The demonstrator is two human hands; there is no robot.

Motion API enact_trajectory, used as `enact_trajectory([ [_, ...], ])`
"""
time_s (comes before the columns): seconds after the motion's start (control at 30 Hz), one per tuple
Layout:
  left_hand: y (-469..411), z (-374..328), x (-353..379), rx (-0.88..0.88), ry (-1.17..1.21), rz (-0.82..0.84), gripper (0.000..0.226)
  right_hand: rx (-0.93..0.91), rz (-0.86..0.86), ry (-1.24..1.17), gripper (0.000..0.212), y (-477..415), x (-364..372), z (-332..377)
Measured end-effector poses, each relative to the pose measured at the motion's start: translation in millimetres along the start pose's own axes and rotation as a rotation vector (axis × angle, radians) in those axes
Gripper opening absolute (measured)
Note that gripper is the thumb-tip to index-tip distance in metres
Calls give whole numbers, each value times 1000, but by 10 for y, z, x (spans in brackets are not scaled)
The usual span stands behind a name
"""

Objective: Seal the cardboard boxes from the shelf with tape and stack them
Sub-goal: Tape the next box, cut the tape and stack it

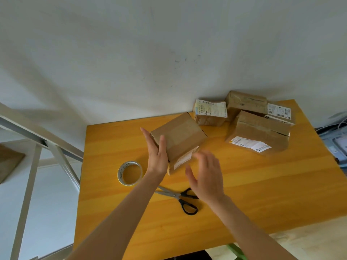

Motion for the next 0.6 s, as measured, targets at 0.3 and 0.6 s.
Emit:
enact_trajectory([
  [0.3, -67, 323, 45, -264, 138, 37, 84, 645, 221, -882, 41, -444, 422, -614],
  [0.6, -65, -494, -76, 339, -671, -170, 52, 805, 206, -1112, 18, -332, 574, -741],
])
Point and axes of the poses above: each hand's wrist, its own y-axis away from the middle knuckle, its own x-axis out of the palm, z = x × y, the point moved 10 cm from there along -y, towards the middle knuckle, and after that the axes turned 2 degrees about z, right-handed, at the moved point
